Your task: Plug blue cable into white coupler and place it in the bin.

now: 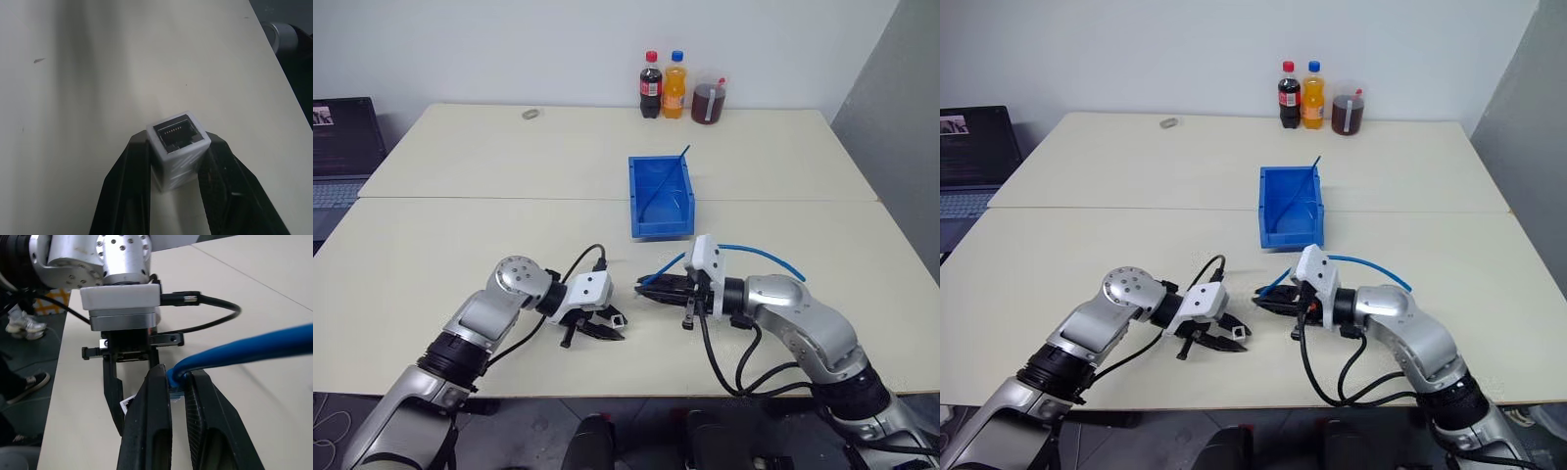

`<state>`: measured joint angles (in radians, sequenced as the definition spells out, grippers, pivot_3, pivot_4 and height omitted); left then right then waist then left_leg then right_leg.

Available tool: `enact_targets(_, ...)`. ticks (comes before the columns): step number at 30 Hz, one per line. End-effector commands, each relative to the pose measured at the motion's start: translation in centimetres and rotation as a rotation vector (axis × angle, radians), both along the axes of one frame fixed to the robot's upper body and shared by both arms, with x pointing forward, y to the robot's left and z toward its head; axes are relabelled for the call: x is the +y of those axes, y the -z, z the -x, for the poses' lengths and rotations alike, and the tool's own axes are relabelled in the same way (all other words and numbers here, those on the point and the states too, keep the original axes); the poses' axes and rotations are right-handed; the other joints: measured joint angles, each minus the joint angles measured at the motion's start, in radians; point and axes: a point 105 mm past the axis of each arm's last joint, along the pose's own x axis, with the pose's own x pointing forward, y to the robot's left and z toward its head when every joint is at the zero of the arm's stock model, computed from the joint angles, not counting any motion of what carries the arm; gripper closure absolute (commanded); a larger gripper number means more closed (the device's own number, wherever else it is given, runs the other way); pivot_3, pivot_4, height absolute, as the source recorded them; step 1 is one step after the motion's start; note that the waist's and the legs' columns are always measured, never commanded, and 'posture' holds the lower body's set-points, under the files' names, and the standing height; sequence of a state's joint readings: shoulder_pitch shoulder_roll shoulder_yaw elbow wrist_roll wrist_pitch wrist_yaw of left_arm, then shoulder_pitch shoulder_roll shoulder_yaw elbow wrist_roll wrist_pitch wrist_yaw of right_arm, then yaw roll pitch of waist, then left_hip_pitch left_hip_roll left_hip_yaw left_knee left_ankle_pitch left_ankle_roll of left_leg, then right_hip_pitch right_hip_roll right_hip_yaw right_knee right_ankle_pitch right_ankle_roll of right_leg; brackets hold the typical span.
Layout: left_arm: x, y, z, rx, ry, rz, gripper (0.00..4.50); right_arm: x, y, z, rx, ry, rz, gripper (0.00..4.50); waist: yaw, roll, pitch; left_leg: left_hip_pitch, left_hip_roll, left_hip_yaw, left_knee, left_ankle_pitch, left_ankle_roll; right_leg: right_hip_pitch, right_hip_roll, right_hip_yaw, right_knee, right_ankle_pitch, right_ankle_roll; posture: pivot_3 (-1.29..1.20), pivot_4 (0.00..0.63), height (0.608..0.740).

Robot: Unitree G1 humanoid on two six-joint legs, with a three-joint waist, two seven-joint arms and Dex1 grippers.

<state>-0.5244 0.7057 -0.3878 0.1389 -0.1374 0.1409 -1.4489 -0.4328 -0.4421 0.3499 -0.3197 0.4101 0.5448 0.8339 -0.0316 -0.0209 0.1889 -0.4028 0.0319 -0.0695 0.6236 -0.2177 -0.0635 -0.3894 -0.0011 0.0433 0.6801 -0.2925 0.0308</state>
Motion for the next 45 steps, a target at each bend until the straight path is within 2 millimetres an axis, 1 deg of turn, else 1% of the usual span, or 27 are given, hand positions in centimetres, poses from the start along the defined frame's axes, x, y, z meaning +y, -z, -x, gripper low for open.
enact_targets(1, -0.2, 0.3, 0.1, 0.002, 0.031, -0.014, 3.51, 1.3, -0.5, 0.9, -0.052, -0.112, 0.011, 4.4, 0.0, 0.0, 0.0, 0.0, 0.0, 0.0, 0.0, 0.0, 0.0, 0.0, 0.0, 0.0, 0.0, 0.0, 0.0, 0.0, 0.15, 0.74)
enact_targets(6, 0.1, 0.5, 0.2, 0.008, 0.034, -0.023, 3.51, 2.1, 0.8, 1.4, -0.082, -0.187, 0.072, 4.4, 0.0, 0.0, 0.0, 0.0, 0.0, 0.0, 0.0, 0.0, 0.0, 0.0, 0.0, 0.0, 0.0, 0.0, 0.0, 0.0, 0.15, 0.74)
enact_targets(11, 0.5, 0.7, 0.2, 0.009, 0.036, -0.033, 3.51, 2.3, 1.7, 1.2, -0.116, -0.211, 0.112, 4.4, -0.001, 0.0, 0.0, 0.001, 0.0, 0.0, 0.0, 0.0, 0.0, 0.0, 0.0, 0.0, 0.0, 0.0, 0.0, 0.0, 0.15, 0.74)
enact_targets(17, 0.6, 0.9, 0.3, 0.009, 0.038, -0.039, 3.51, 2.6, 1.3, 0.3, -0.126, -0.205, 0.104, 4.4, -0.001, 0.0, 0.0, 0.001, 0.0, 0.0, 0.0, 0.0, 0.0, 0.0, 0.0, 0.0, 0.001, 0.0, 0.0, 0.0, 0.15, 0.74)
enact_targets(22, 0.7, 1.0, 0.3, 0.007, 0.037, -0.041, 3.51, 2.6, 1.4, 0.0, -0.128, -0.203, 0.113, 4.4, -0.001, 0.0, 0.0, 0.001, 0.0, 0.0, 0.001, 0.0, 0.0, 0.001, 0.0, 0.0, 0.001, 0.0, 0.0, 0.0, 0.15, 0.74)
enact_targets(33, 1.1, 1.4, 0.1, 0.008, 0.023, -0.042, 3.51, 2.7, 1.6, 0.4, -0.137, -0.232, 0.138, 4.41, -0.001, 0.0, 0.0, 0.002, 0.0, 0.0, 0.001, 0.0, 0.0, 0.001, 0.0, 0.0, 0.002, 0.0, 0.0, 0.0, 0.15, 0.74)
enact_targets(45, 1.2, 1.7, 0.2, 0.013, 0.023, -0.044, 3.51, 2.7, 1.7, 0.4, -0.14, -0.239, 0.148, 4.41, -0.001, 0.0, 0.0, 0.002, 0.0, 0.0, 0.001, 0.0, 0.0, 0.001, 0.0, 0.0, 0.002, 0.0, 0.0, 0.0, 0.15, 0.74)
